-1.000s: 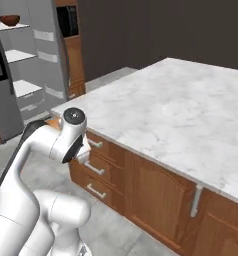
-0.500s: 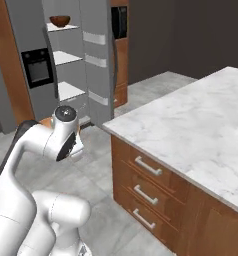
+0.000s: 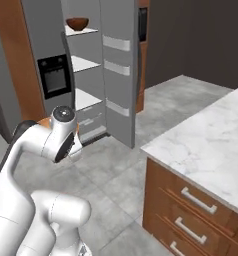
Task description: Place the bowl with the mushroom and garlic on the second highest shelf of the fridge. Place the bowl with the fish and chicken drumstick on the top shelf of the fridge.
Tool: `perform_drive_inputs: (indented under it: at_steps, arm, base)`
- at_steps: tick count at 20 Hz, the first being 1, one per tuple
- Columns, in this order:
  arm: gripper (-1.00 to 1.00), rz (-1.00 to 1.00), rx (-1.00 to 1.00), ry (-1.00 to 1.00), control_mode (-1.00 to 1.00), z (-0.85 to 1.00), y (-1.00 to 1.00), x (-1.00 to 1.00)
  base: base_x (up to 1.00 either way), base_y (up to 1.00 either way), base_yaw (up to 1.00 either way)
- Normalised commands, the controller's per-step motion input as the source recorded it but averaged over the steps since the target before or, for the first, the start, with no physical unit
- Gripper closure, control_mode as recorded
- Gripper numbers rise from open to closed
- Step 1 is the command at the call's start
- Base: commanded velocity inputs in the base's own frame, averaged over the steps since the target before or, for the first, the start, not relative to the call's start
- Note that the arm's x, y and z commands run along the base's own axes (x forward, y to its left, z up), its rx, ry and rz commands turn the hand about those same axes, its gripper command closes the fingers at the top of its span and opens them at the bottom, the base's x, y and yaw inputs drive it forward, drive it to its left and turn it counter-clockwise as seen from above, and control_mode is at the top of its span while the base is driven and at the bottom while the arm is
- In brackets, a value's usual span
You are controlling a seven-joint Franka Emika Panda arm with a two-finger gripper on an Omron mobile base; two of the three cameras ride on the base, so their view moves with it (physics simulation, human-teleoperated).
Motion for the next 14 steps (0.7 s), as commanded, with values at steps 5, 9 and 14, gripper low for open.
perform_drive_inputs:
  at_steps: [5, 9, 14]
  arm:
    - [1.00, 0.00, 0.00, 0.00, 1.00, 0.00, 0.00, 0.00]
    - [1.00, 0.00, 0.00, 0.00, 1.00, 0.00, 0.00, 0.00]
    - [1.00, 0.00, 0.00, 0.00, 1.00, 0.00, 0.00, 0.00]
  base:
    - [1.00, 0.56, -0.01]
    - [1.00, 0.42, -0.17]
    - [1.00, 0.29, -0.15]
